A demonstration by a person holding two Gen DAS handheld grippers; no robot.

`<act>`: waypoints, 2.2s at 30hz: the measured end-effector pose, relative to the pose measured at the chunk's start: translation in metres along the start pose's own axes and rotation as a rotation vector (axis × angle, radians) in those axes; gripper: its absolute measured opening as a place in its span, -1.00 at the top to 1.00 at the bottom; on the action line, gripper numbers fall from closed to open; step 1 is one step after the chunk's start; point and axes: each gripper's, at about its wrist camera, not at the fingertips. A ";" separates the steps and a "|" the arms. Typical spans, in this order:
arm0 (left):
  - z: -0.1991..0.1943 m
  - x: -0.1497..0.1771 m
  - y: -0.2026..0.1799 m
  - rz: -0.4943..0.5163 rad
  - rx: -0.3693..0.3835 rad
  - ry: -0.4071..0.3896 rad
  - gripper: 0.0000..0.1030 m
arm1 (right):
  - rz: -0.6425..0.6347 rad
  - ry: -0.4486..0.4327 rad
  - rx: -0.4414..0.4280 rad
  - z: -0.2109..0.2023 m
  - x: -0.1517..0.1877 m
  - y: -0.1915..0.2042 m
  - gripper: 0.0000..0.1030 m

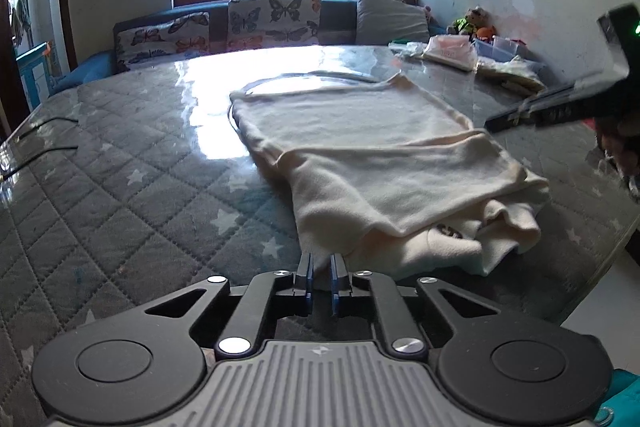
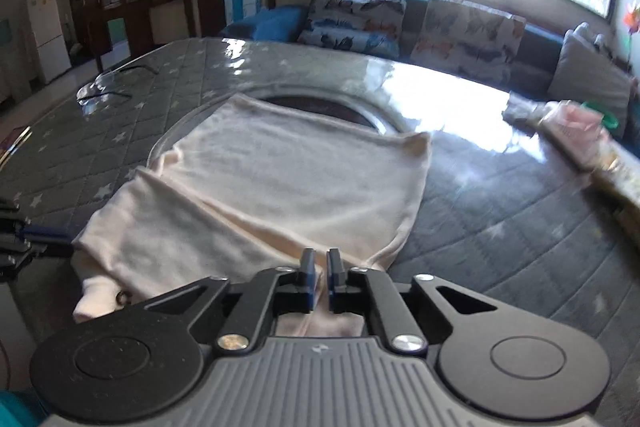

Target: Fold clothes

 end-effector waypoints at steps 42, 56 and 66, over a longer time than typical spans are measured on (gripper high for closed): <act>0.013 -0.048 0.007 0.054 0.041 -0.073 0.56 | -0.035 -0.036 0.026 0.009 0.003 0.007 0.67; 0.085 -0.067 0.013 0.055 0.031 0.013 0.54 | -0.054 -0.029 0.004 0.031 0.003 0.012 0.67; 0.085 -0.066 0.018 0.053 0.039 -0.001 0.45 | -0.087 -0.001 -0.013 0.024 0.008 0.013 0.67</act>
Point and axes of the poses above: each gripper's, at about its wrist camera, not at the fingertips, and z roughly the way its jaws point, y to its left, x to its underside, and after that the axes turned 13 degrees about z, right-handed
